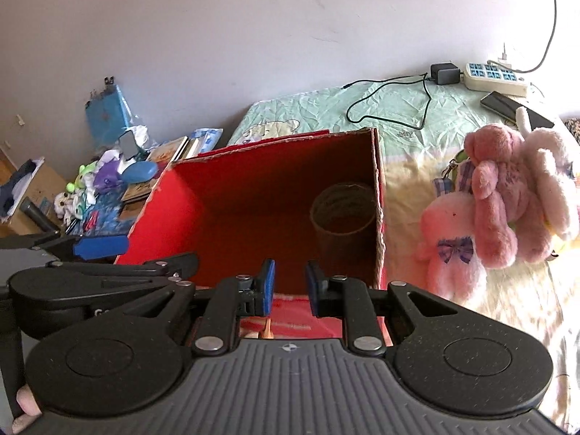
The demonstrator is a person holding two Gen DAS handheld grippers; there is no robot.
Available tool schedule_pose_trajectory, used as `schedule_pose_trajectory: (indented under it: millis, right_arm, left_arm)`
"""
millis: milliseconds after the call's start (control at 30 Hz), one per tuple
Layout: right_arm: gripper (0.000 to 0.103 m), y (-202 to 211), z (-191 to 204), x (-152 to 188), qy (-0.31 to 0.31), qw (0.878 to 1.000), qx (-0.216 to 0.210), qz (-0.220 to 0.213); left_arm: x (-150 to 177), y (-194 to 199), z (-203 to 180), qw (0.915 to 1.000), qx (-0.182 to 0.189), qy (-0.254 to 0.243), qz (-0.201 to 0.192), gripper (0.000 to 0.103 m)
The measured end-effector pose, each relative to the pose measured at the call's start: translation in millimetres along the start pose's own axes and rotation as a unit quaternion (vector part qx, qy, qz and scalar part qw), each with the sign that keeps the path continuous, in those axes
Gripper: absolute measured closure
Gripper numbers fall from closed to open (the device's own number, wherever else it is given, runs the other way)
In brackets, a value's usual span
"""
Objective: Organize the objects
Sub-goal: 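Withdraw the right gripper from the box toward the brown pinecone, then close the right gripper on the brown pinecone and lift it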
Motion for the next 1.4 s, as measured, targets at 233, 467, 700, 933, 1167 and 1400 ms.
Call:
schedule_pose_trajectory:
  millis: [233, 467, 700, 933, 1167, 1400]
  right_arm:
    - [0.081, 18.9, -11.8, 16.0, -0.025, 1.000, -0.009, 0.013]
    - [0.081, 29.8, -24.2, 33.8, -0.054, 0.998, -0.007, 0.033]
    - [0.080, 35.3, -31.0, 53.4, -0.065, 0.997, 0.003, 0.052]
    - [0.080, 37.3, -40.6, 69.4, -0.084, 0.994, 0.015, 0.068]
    - [0.079, 37.3, -59.6, 86.9, -0.121, 0.988, 0.029, 0.093]
    - [0.076, 33.9, -79.0, 109.6, -0.186, 0.973, 0.033, 0.135]
  left_arm:
    - [15.8, 17.4, -15.7, 1.0000, 0.004, -0.004, 0.006, 0.024]
    - [32.8, 27.1, -34.8, 0.9996, 0.013, -0.014, 0.019, 0.024]
    - [46.6, 28.9, -53.8, 0.9986, 0.029, -0.028, 0.033, 0.024]
    - [62.8, 25.9, -72.0, 0.9966, 0.048, -0.043, 0.051, 0.024]
    - [72.2, 25.4, -82.7, 0.9940, 0.075, -0.054, 0.058, 0.024]
    - [87.6, 29.3, -102.6, 0.9816, 0.172, -0.052, 0.065, 0.024]
Point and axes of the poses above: each gripper's, at about its wrist camera, not at the fingertips, and y roughly against the way its jaws point, z to its left, x to its underside, the point moved 10 cm from there along -y, roughly the way its jaws point, and after that the axes turned 12 degrees about -z, right-handed, at the moved point
